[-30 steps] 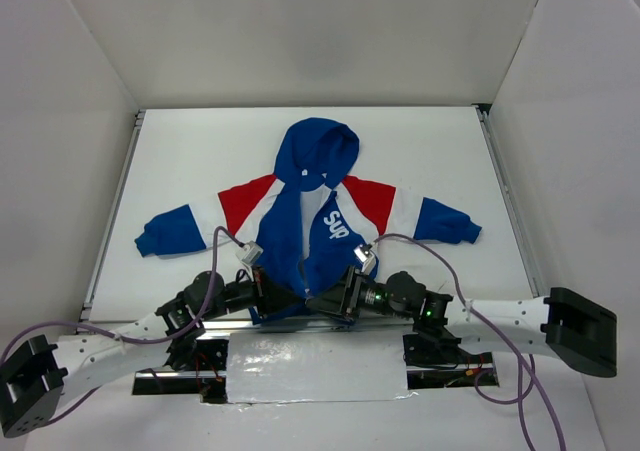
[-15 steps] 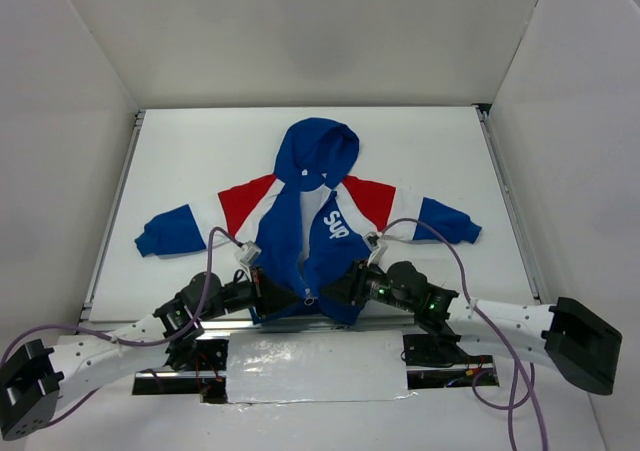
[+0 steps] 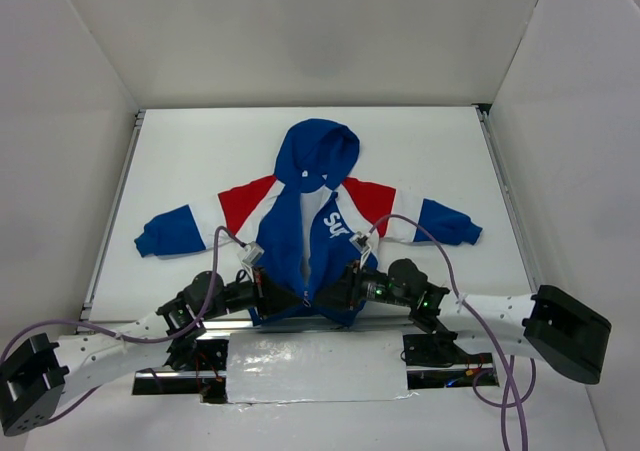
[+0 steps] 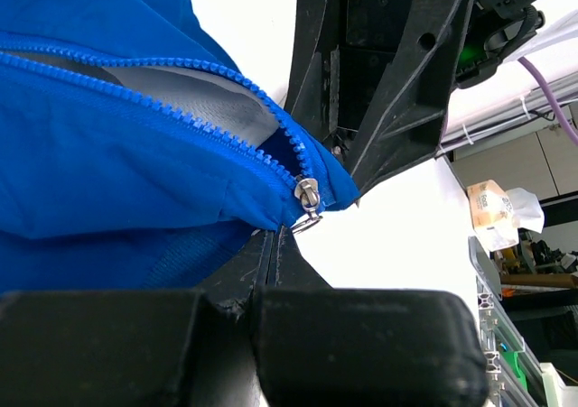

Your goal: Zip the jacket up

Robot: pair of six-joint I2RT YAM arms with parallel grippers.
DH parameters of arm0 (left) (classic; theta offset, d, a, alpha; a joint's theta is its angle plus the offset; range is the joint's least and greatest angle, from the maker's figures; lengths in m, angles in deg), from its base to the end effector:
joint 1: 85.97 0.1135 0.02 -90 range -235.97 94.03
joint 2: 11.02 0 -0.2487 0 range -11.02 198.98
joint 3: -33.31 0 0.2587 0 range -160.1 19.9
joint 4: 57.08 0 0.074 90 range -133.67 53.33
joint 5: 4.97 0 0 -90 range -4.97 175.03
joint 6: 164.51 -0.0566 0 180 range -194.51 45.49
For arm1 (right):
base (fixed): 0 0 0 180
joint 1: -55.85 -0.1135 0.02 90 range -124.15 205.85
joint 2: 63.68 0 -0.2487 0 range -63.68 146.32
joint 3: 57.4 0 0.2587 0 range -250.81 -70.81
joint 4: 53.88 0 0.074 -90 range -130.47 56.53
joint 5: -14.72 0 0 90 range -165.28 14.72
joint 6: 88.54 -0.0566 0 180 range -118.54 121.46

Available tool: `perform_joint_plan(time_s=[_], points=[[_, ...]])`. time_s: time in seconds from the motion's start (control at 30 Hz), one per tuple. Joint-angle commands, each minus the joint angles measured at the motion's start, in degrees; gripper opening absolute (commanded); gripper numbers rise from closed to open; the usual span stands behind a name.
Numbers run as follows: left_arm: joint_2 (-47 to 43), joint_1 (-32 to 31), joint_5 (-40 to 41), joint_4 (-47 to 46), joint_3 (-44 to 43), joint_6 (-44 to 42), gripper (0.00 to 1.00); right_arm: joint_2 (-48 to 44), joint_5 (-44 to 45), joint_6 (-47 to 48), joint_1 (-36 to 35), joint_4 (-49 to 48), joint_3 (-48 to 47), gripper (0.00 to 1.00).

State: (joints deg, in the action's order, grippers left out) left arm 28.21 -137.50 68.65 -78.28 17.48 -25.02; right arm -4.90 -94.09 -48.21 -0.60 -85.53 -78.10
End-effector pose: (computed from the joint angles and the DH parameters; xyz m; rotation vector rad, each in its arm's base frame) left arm 0.1076 -0.1610 0.1631 0.2877 1.8362 -1.5357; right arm 0.1072 0.1947 0.1523 -0.4045 1.9344 1.5909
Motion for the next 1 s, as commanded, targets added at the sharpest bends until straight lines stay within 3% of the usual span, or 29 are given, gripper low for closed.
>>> perform_joint_plan(time_s=[0.0,0.13,0.3,0.67,0.8,0.97], points=[[-0.99,-0.33,-1.2,-3.71,5.32,-0.89,0.0,-1.74,0.69,-0.69,0.63,-5.39,0.87,0.47],[-2.13,-0.33,-1.2,-3.27,5.58,-0.98,0.0,-6.22,6.14,-1.66,0.98,-1.44,2.72,0.48],[-1.87,-0.33,-1.55,-4.67,5.84,-0.8,0.0,-9.83,2.73,-0.6,1.16,-3.81,4.04,0.49],[1.38,-0.33,-2.78,-6.79,4.88,-1.42,0.0,0.19,2.02,-2.1,1.69,-7.41,1.66,0.45],[1.47,-0.42,-2.78,-6.52,4.7,-1.51,0.0,1.68,0.18,-2.89,1.78,-9.69,1.4,0.35],[2.0,-0.42,-2.78,-7.13,4.96,-1.59,0.0,1.77,-1.14,-3.42,2.04,-11.19,1.05,0.37]])
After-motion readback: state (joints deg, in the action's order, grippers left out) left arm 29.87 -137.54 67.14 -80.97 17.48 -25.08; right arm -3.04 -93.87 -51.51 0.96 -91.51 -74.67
